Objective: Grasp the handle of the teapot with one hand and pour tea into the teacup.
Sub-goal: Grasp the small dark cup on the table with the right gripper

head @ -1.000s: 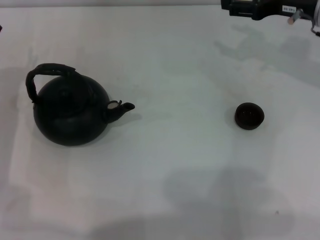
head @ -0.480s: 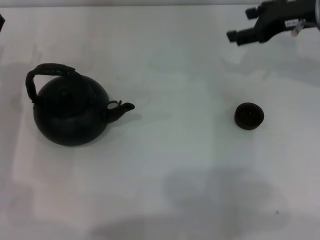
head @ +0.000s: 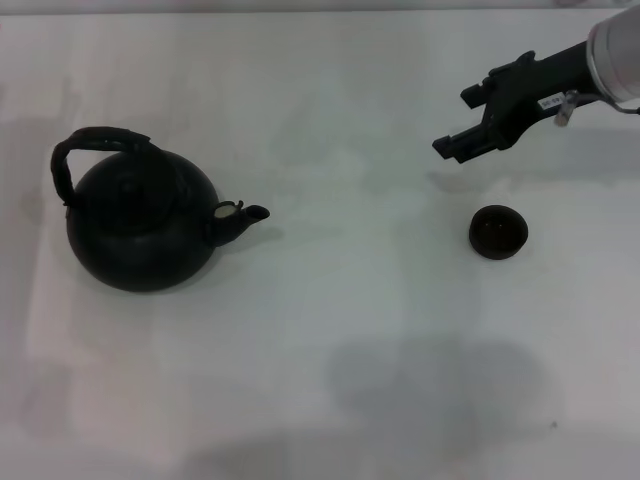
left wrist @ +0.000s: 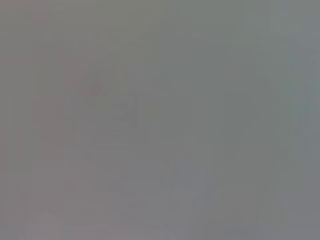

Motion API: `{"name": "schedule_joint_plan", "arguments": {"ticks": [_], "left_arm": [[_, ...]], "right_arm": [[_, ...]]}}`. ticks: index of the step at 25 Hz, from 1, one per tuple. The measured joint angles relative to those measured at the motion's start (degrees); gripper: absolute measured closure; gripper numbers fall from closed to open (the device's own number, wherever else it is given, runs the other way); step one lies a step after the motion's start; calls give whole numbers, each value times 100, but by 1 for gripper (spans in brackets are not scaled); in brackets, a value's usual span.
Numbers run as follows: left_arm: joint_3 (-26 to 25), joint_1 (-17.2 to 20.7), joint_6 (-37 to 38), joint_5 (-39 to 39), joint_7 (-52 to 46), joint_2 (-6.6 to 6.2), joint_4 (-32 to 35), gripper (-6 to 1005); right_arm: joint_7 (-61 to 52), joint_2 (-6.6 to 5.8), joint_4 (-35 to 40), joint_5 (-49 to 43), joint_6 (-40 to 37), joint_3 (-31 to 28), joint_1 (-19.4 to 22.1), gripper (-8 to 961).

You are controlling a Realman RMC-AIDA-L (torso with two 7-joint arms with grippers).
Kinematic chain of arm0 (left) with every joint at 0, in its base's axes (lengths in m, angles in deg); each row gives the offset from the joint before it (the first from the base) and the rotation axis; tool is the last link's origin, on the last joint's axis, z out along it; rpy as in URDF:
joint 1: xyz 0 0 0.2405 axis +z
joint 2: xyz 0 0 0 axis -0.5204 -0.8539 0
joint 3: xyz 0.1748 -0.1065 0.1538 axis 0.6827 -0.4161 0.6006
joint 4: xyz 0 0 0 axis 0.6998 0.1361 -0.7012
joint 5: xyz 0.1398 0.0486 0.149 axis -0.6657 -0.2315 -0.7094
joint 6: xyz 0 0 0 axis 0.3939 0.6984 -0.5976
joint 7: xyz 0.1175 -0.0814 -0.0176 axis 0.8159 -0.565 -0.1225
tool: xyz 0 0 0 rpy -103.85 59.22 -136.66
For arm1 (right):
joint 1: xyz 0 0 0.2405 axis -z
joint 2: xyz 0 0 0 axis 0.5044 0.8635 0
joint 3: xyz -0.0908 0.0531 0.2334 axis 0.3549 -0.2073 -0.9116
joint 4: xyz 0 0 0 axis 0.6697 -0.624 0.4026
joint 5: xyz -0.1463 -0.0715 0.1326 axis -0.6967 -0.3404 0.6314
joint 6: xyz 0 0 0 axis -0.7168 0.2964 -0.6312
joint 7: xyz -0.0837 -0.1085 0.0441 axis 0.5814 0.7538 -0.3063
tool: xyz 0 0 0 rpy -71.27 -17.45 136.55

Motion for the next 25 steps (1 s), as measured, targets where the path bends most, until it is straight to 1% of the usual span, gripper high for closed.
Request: {"name": "schedule_joint_plan", "arguments": {"ticks": [12,18,25], "left_arm": [[0,-56,-22,12,-4,-6,-114,112],[0,-34,-15,14,-5,-3,-119,111],[0,-73,-43,13,-4,1,-119,112]], "right_arm": [[-453,16,153,-208,74,1021,-189,128],[-838,20,158,-536,138,1250,-231,127],[-913,30,68,-577,101,1406,-175,128]]}}
